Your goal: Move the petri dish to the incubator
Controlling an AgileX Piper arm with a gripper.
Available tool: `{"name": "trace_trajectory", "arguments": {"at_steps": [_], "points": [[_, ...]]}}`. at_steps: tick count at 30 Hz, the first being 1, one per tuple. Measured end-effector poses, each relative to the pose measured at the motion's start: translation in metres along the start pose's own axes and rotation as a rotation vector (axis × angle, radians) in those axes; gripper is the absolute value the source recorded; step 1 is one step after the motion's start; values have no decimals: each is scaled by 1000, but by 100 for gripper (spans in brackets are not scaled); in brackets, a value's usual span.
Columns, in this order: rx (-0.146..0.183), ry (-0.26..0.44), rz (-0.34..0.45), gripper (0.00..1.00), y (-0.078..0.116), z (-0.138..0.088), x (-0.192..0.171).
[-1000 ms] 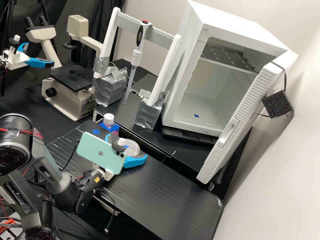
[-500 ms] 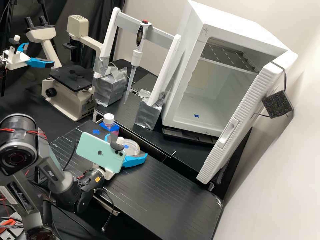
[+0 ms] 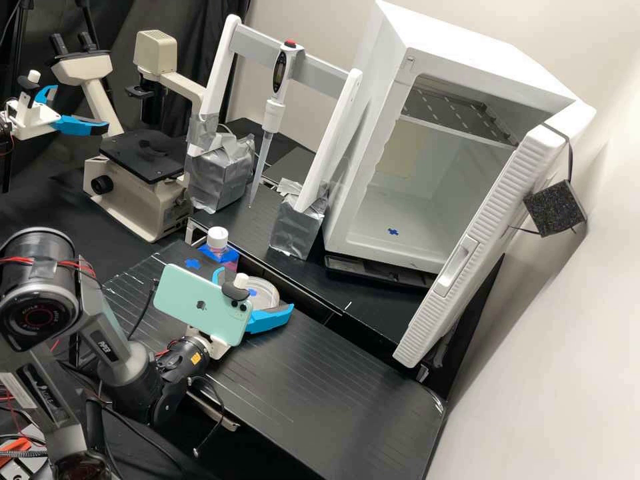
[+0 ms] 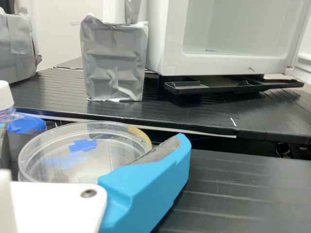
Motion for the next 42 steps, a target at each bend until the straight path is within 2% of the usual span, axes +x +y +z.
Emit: {"name": "trace_trajectory", "arguments": {"at_steps": [22,31,36,42], "points": [[3,2,-5,0,-1,0,1],[21,6,8,0,0,-3,1],[28,12,32,0,4,-9,-2],[57,3,127,0,14,-12,-5]]}}
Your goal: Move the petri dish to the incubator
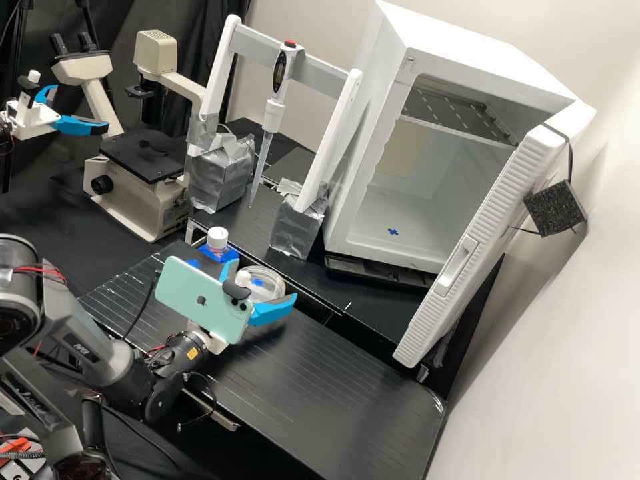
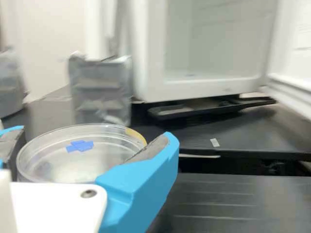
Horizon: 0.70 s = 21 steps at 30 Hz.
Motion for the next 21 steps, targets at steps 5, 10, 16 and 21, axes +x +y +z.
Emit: {"name": "trace_trajectory", "arguments": {"at_steps": [5,10,16,21], "points": [[60,-58,69,0,4,8,3],[83,-125,106,0,17,25,26],[96,-144,237,0,47,37,56],[98,-114,302,0,66,40,82]]}}
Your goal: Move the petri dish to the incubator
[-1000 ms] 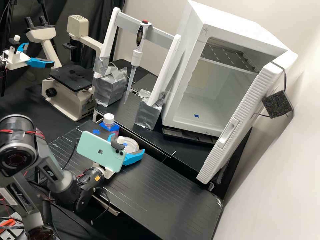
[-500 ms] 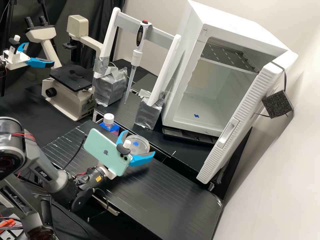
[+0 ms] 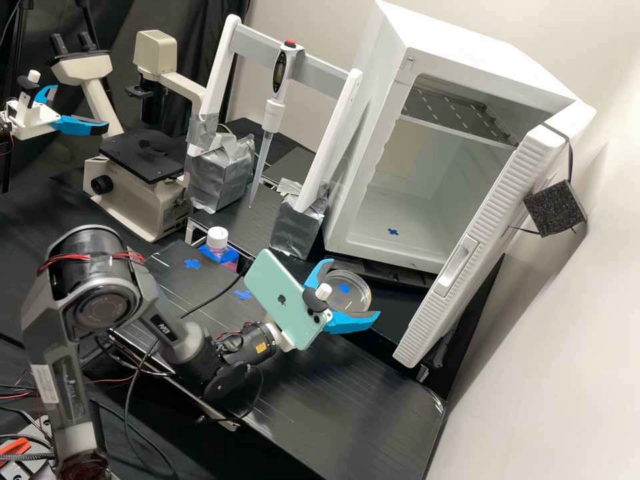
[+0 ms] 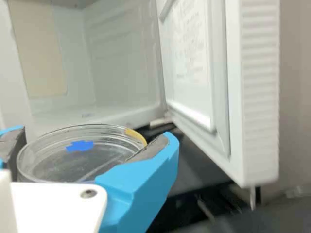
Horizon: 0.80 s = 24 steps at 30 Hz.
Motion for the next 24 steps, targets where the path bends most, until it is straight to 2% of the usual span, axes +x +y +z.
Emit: {"name": "trace_trajectory", "arguments": {"at_steps": [3,11,13,24], "points": [[5,31,11,0,0,-2,21],[-10,86,66,0,0,-15,74],[-22,86,67,0,1,-17,85],[-28,62,18,0,-4,-19,151]]}}
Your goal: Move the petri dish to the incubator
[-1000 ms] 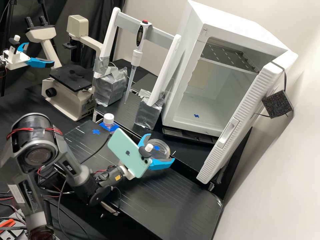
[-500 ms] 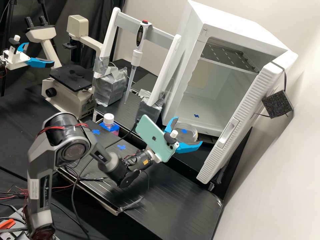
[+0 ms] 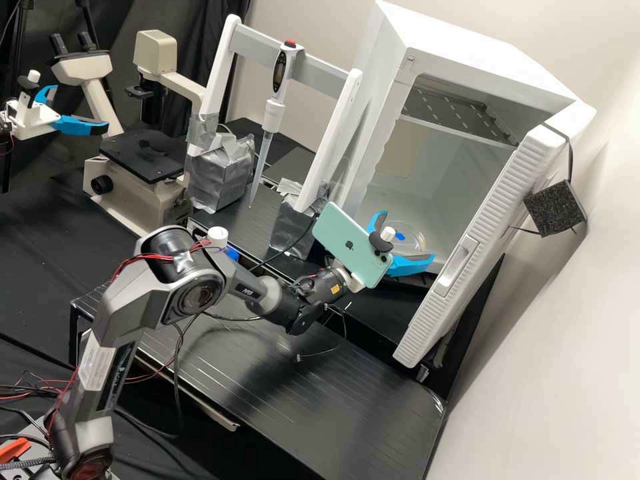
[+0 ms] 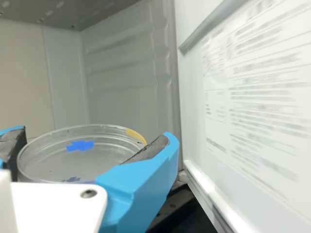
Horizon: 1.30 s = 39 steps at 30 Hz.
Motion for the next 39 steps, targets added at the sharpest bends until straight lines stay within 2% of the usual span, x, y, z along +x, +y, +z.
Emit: {"name": "trace_trajectory", "arguments": {"at_steps": [3,6,9,11,17,25,28,33,39], "points": [[-6,1,-25,0,-2,2,17],[6,-5,-57,0,-6,7,30],[17,18,-91,0,-10,9,45],[34,25,-113,0,-15,14,54],[41,48,-156,0,-24,23,75],[29,89,-231,0,-38,33,91],[4,97,-251,0,-41,35,94],[-24,115,-260,0,-42,36,101],[-31,115,-262,0,-43,37,103]]}}
